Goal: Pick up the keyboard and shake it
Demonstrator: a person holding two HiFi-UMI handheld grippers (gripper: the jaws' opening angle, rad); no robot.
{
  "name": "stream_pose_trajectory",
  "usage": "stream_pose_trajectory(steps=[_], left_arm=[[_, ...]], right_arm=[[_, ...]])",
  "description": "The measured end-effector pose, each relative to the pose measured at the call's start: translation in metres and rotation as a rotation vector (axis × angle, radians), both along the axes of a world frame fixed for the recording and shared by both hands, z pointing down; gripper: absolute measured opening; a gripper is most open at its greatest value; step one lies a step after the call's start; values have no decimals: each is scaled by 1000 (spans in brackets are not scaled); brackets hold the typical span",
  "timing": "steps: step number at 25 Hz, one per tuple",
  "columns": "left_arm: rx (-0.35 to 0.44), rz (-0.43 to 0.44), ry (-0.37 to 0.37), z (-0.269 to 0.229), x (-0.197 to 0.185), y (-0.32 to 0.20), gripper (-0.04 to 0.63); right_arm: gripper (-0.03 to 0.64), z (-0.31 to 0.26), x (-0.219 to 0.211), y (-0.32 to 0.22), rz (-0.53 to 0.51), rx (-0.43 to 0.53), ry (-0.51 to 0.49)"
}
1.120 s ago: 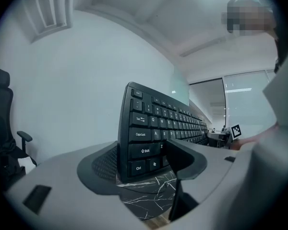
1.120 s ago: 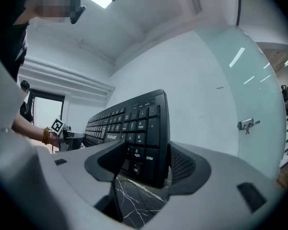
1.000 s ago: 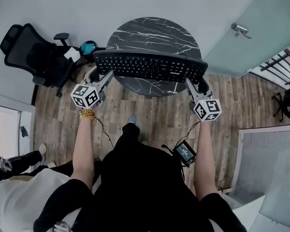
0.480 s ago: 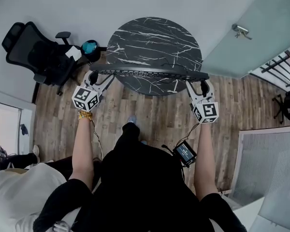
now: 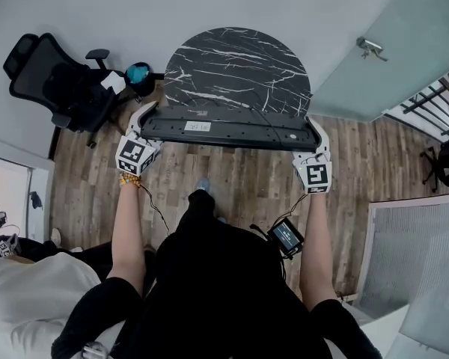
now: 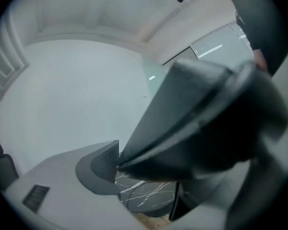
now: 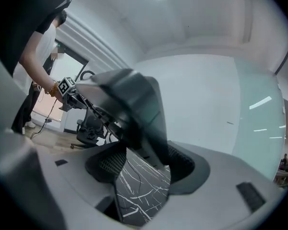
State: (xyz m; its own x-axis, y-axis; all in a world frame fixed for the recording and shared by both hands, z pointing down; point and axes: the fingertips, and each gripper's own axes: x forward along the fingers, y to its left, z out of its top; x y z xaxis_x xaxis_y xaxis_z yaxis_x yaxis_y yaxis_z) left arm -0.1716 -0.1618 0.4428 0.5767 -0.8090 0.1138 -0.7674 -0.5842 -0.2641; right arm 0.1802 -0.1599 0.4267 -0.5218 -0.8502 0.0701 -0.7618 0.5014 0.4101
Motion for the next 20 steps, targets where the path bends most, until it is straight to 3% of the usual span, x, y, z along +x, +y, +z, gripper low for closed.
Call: stream_pose_trajectory(steps=[12, 16, 20], left_arm=[[-12, -13, 77, -3, -5, 12, 305], [-23, -12, 126, -7, -6, 12, 307], [-78, 22, 225, -7, -5, 13, 305]], right_arm=[[272, 17, 2, 3, -28, -136, -99], [272, 20, 4, 5, -46, -197, -197], [270, 25, 7, 7, -91, -288, -319]])
